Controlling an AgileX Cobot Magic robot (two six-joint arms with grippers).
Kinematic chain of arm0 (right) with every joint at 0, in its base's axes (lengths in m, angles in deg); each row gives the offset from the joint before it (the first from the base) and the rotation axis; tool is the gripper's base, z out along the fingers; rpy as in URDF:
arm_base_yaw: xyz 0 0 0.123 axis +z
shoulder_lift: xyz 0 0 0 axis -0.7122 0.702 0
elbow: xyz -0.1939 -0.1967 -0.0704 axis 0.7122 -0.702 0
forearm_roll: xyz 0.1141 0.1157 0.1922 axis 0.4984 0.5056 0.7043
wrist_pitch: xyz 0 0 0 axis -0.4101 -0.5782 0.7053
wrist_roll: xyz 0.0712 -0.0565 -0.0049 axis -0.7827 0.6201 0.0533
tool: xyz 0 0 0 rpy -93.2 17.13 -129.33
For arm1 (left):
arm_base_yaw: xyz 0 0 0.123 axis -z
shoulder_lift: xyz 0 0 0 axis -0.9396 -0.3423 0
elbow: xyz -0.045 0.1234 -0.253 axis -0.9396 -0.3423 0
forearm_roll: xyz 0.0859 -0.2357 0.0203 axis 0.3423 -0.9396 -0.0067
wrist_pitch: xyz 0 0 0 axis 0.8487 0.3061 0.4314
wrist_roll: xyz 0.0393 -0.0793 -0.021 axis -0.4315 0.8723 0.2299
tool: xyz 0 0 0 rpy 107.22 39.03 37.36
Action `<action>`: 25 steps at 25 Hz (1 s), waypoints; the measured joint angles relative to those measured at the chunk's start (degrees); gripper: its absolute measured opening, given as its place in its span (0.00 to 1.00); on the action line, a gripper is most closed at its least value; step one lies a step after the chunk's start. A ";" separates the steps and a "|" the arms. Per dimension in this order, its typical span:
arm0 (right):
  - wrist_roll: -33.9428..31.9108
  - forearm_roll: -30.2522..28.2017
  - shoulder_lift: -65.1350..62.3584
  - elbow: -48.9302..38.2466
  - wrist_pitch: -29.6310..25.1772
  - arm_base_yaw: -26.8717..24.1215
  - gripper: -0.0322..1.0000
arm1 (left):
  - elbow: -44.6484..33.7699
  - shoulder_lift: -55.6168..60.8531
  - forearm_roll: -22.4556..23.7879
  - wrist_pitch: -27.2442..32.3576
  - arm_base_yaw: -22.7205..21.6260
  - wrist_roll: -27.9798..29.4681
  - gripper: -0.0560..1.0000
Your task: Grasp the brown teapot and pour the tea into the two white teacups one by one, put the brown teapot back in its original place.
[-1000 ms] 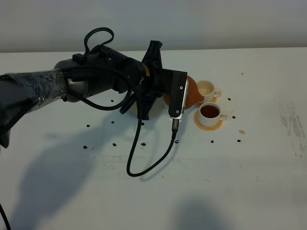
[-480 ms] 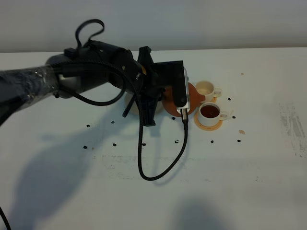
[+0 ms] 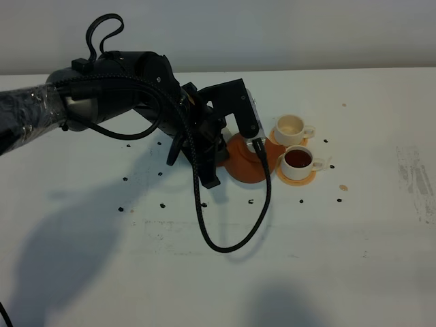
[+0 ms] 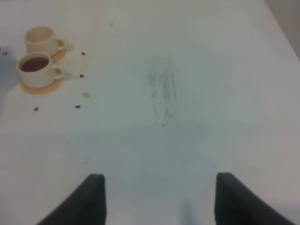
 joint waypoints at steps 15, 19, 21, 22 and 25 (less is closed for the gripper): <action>0.00 0.00 0.00 0.00 0.00 0.00 0.50 | -0.65 1.66 0.05 0.04 -0.49 0.99 0.14; 0.00 0.00 0.00 0.00 0.00 0.00 0.50 | -4.43 3.97 -0.45 -3.71 -0.58 0.99 0.14; 0.00 0.00 0.00 0.00 0.00 0.00 0.50 | -6.73 4.93 -0.62 -5.76 -0.58 0.99 0.14; 0.00 0.00 0.00 0.00 0.00 0.00 0.50 | -7.58 5.33 -0.75 -6.81 -0.58 0.99 0.14; 0.00 0.00 0.00 0.00 0.00 0.00 0.50 | -9.71 5.86 -1.24 -8.88 -0.65 0.99 0.14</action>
